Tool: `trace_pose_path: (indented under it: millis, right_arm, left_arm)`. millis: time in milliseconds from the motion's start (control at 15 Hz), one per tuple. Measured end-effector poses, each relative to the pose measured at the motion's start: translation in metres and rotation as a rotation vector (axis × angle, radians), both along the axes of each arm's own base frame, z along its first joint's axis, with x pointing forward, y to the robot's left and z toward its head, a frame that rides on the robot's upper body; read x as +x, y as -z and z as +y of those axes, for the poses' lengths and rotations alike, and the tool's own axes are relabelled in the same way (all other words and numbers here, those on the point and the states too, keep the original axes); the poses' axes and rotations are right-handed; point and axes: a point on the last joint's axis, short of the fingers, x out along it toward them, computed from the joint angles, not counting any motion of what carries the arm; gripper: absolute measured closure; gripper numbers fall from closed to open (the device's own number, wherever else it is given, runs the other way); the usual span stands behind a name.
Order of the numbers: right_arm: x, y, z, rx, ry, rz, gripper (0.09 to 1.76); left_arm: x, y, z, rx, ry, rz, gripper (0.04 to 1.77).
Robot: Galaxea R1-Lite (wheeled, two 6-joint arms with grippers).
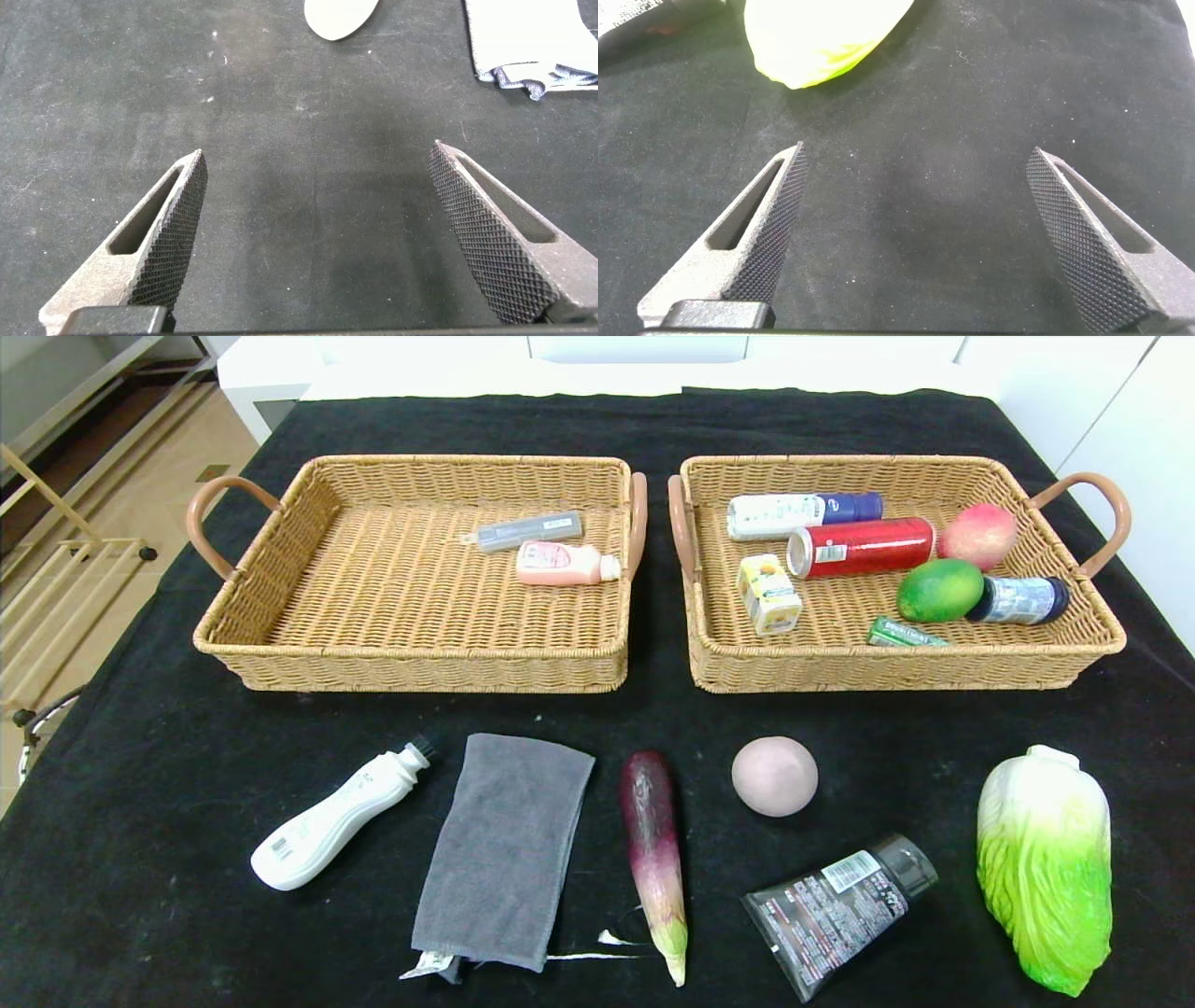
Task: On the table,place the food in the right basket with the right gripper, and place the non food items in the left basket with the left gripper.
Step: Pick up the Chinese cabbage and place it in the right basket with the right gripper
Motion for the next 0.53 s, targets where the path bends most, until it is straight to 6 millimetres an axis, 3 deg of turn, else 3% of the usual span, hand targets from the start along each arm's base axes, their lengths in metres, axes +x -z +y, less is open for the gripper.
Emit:
trace_pose_path:
  millis: [533]
  right_arm:
    - [-0.0005,0.0007,-0.0006,0.023,0.025,0.03,0.14]
  left_arm:
    - [-0.0006,-0.0026,0.0,-0.003,0.0,-0.011,0.09]
